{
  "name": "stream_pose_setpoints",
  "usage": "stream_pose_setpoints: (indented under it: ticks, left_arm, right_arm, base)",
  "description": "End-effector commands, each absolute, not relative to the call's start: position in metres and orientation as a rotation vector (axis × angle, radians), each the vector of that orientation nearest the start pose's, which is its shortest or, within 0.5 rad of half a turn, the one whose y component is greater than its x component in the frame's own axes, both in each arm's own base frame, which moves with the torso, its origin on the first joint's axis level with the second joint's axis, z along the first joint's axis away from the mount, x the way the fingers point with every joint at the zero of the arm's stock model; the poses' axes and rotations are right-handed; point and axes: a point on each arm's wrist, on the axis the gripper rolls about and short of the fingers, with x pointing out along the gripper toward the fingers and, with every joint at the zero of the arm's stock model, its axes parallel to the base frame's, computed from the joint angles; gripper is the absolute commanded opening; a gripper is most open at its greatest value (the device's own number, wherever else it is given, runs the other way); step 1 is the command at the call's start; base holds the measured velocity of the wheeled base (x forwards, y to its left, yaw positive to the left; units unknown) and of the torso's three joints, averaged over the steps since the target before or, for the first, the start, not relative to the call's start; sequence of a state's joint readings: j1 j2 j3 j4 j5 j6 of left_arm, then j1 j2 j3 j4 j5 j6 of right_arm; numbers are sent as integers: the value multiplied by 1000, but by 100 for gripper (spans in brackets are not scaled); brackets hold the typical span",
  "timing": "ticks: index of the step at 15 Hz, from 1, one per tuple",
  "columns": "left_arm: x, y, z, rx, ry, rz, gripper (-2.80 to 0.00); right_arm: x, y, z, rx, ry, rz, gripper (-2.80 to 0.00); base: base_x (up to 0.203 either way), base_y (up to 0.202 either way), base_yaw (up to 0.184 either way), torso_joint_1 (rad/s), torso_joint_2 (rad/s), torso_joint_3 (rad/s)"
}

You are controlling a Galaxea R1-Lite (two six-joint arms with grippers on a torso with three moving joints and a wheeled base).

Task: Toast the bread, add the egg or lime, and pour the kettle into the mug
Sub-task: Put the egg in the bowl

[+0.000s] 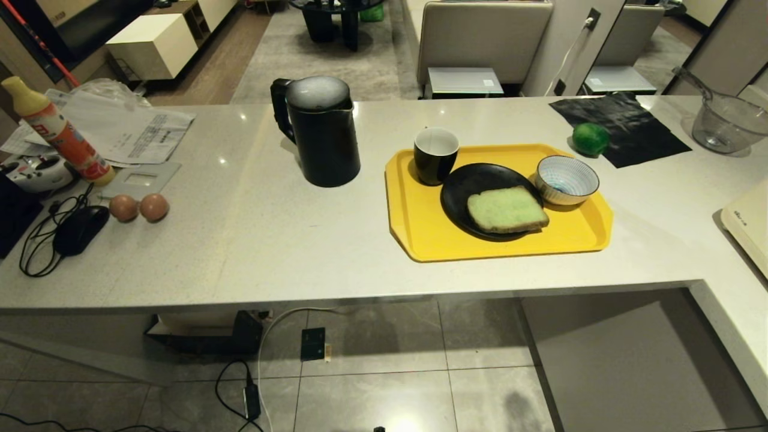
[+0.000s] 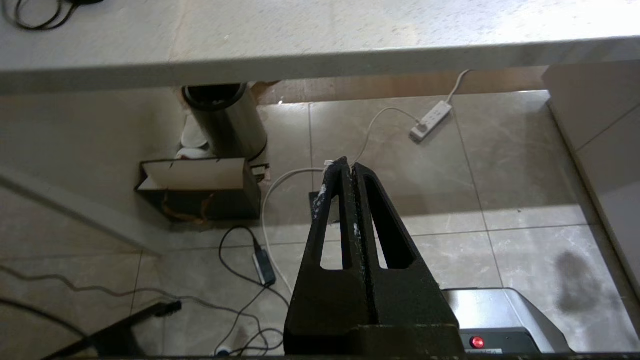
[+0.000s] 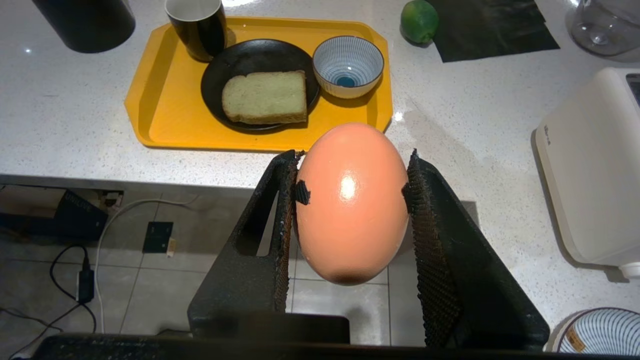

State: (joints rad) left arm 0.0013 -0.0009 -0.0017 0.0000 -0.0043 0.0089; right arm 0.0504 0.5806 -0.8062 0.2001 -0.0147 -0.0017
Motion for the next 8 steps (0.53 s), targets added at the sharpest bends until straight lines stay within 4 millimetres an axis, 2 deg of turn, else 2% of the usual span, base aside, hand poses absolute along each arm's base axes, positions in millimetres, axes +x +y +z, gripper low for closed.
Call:
stream_pose_setpoints:
  ticks: [1,8]
  left_arm:
    - [-23,0,76,9,-3,-3,-280]
    - [-23,0,76,9,-2,-3,-280]
  right_arm:
    - [4,0,279,-2,-24,35,-280]
    - [4,0,278,-4,-23,35,-280]
  base:
    - [0,0,0,0,0,0]
    - [0,0,0,0,0,0]
